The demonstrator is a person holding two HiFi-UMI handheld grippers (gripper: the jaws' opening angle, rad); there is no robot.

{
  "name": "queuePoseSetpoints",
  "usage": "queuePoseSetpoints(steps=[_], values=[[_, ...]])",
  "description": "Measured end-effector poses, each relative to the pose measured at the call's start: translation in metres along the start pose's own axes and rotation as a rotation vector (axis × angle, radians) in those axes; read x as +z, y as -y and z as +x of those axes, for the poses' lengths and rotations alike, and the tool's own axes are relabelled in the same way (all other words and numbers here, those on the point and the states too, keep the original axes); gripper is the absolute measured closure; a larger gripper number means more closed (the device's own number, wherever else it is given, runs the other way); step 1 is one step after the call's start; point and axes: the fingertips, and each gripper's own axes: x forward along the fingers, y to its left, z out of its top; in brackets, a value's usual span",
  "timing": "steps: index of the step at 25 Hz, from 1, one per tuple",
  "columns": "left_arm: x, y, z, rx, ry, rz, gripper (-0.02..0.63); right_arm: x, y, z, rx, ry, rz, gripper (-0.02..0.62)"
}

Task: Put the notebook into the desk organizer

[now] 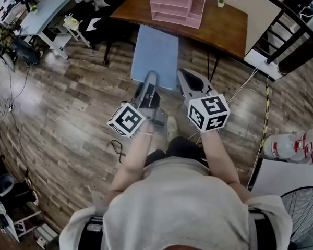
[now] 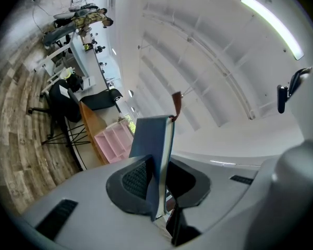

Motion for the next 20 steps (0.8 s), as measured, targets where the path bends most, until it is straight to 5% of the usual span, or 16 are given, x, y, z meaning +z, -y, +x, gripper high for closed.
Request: queuePoseSetpoints(steps=[6,20], values=[[0.03,-0.029,0.072,0.038,0.041,0.013,0.534,0.017,0.052,0.07,0.042,-0.002,-0.016,0.585],[0.07,-0.055,0.225,-0.029,0.102,0.001,0.534,0.067,0.147,0.187,0.09,0.044,-0.035,0.586]])
